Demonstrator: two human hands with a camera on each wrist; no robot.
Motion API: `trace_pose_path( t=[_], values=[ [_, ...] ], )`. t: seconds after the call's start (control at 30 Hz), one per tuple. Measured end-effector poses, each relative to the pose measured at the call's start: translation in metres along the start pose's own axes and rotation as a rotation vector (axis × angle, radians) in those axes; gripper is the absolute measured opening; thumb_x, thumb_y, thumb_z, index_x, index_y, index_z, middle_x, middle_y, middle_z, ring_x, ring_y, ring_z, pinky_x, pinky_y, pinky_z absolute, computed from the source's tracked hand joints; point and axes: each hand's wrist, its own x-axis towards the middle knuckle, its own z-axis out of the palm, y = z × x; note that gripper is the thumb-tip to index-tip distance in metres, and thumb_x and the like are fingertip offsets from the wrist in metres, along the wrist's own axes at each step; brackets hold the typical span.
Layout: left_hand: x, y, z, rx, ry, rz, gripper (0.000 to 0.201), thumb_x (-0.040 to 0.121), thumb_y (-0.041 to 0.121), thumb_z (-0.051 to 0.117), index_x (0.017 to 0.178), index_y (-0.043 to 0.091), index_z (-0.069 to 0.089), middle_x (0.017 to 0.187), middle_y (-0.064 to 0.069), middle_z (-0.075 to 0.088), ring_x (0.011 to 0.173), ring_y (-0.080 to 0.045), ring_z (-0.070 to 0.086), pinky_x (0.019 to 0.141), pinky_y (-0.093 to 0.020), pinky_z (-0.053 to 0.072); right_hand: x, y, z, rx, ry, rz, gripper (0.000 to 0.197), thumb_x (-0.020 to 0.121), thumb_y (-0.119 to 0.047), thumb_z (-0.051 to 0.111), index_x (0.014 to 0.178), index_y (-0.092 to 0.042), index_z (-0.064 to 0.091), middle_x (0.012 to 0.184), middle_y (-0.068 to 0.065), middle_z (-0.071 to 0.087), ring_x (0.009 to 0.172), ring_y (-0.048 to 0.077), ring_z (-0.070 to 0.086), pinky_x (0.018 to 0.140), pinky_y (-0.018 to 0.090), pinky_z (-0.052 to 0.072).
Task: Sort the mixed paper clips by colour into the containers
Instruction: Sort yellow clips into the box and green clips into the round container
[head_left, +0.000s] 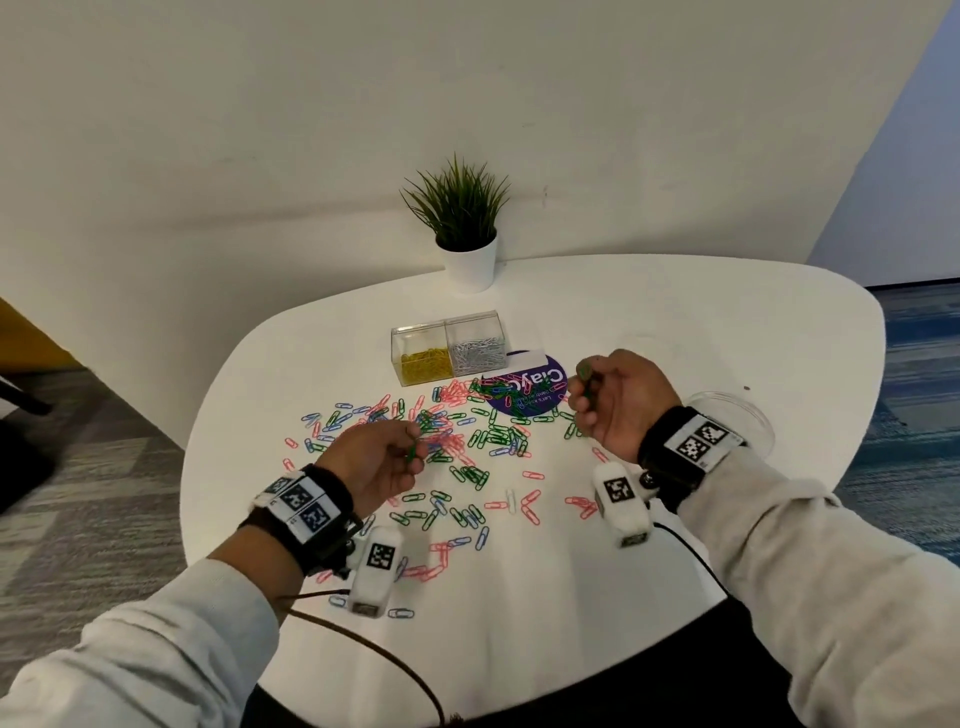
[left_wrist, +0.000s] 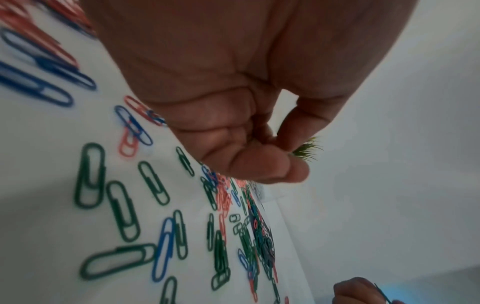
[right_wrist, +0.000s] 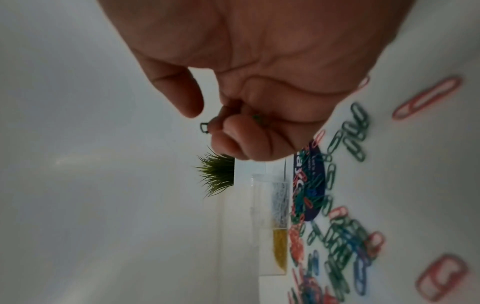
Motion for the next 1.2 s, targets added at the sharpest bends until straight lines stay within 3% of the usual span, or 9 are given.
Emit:
trace_pose_path(
  t=[0.2, 0.3, 0.37, 0.47, 0.53, 0.63, 0.9, 1.03, 1.2],
  values=[
    [-0.003, -0.003, -0.013, 0.147, 0.023, -0.048, 0.015, 0.093, 0.013, 0.05, 0.091, 0.007, 0.064, 0.072, -0.007, 0.056, 0.055, -0.018, 0.049, 0.048, -0.025, 0.041, 0.013, 0.018, 0.026, -0.102, -0.002, 0.042, 0.017, 0.086, -0.004, 0.042, 0.072, -0.015, 0.044, 0.067, 0.006, 0.051, 0.05, 0.015, 0.041, 0.04, 0.02, 0.029],
    [-0.003, -0.004, -0.018, 1.001, 0.027, 0.185, 0.012, 0.089, 0.03, 0.068, 0.092, 0.018, 0.069, 0.073, 0.009, 0.058, 0.061, -0.007, 0.052, 0.054, -0.02, 0.038, 0.017, 0.032, 0.034, -0.334, 0.005, 0.016, 0.023, 0.08, 0.006, 0.035, 0.076, -0.014, 0.045, 0.067, 0.007, 0.051, 0.05, 0.015, 0.041, 0.042, 0.021, 0.027],
    [-0.007, -0.004, -0.019, 1.503, -0.016, 0.314, 0.016, 0.086, 0.045, 0.068, 0.097, 0.033, 0.067, 0.088, 0.014, 0.059, 0.079, -0.004, 0.056, 0.068, -0.021, 0.041, 0.02, 0.043, 0.043, -0.695, -0.045, -0.026, 0.02, 0.084, 0.004, 0.041, 0.082, -0.013, 0.052, 0.067, 0.003, 0.052, 0.05, 0.013, 0.041, 0.044, 0.022, 0.029],
    [-0.01, -0.009, -0.023, 1.752, -0.058, 0.357, 0.028, 0.087, 0.053, 0.063, 0.113, 0.042, 0.063, 0.117, 0.011, 0.057, 0.109, -0.013, 0.055, 0.09, -0.027, 0.043, 0.019, 0.057, 0.06, -1.543, -0.202, -0.136, 0.002, 0.09, -0.019, 0.06, 0.09, -0.018, 0.062, 0.087, -0.004, 0.062, 0.076, 0.014, 0.058, 0.065, 0.03, 0.051],
    [-0.011, -0.012, -0.024, 1.777, -0.077, 0.368, 0.031, 0.089, 0.05, 0.063, 0.119, 0.041, 0.062, 0.121, 0.009, 0.056, 0.114, -0.015, 0.054, 0.093, -0.029, 0.044, 0.015, 0.067, 0.071, -1.873, -0.265, -0.137, 0.016, 0.089, -0.033, 0.064, 0.095, -0.018, 0.062, 0.097, -0.002, 0.063, 0.09, 0.018, 0.06, 0.08, 0.035, 0.053],
    [-0.011, -0.017, -0.026, 1.76, -0.099, 0.393, 0.018, 0.093, 0.043, 0.058, 0.11, 0.039, 0.064, 0.114, 0.01, 0.056, 0.108, -0.014, 0.055, 0.091, -0.031, 0.047, 0.018, 0.081, 0.078, -2.011, -0.232, -0.179, 0.034, 0.09, -0.045, 0.064, 0.101, -0.013, 0.061, 0.098, 0.004, 0.063, 0.09, 0.023, 0.06, 0.077, 0.034, 0.05],
    [-0.013, -0.028, -0.021, 1.784, -0.055, 0.412, 0.02, 0.1, 0.03, 0.038, 0.1, 0.024, 0.056, 0.103, 0.003, 0.058, 0.089, -0.018, 0.057, 0.079, -0.035, 0.051, 0.017, 0.092, 0.087, -2.02, -0.221, -0.217, 0.015, 0.092, -0.023, 0.054, 0.086, -0.01, 0.051, 0.071, 0.001, 0.045, 0.076, 0.024, 0.051, 0.063, 0.031, 0.039],
    [-0.014, -0.023, -0.025, 1.64, 0.003, 0.454, 0.018, 0.098, 0.017, 0.038, 0.092, 0.024, 0.053, 0.094, 0.005, 0.055, 0.081, -0.015, 0.055, 0.069, -0.028, 0.047, 0.002, 0.049, 0.077, -1.836, -0.168, -0.254, 0.018, 0.088, -0.02, 0.055, 0.077, -0.006, 0.057, 0.072, 0.01, 0.055, 0.066, 0.023, 0.053, 0.065, 0.04, 0.052],
    [-0.014, -0.016, -0.029, 1.375, 0.033, 0.555, 0.028, 0.1, 0.017, 0.043, 0.076, 0.03, 0.046, 0.081, 0.005, 0.053, 0.074, -0.017, 0.05, 0.063, -0.028, 0.039, -0.034, -0.045, 0.012, -1.844, 0.118, -0.324, 0.018, 0.087, -0.019, 0.057, 0.089, -0.002, 0.065, 0.083, 0.009, 0.064, 0.076, 0.024, 0.057, 0.068, 0.033, 0.045]
  ],
)
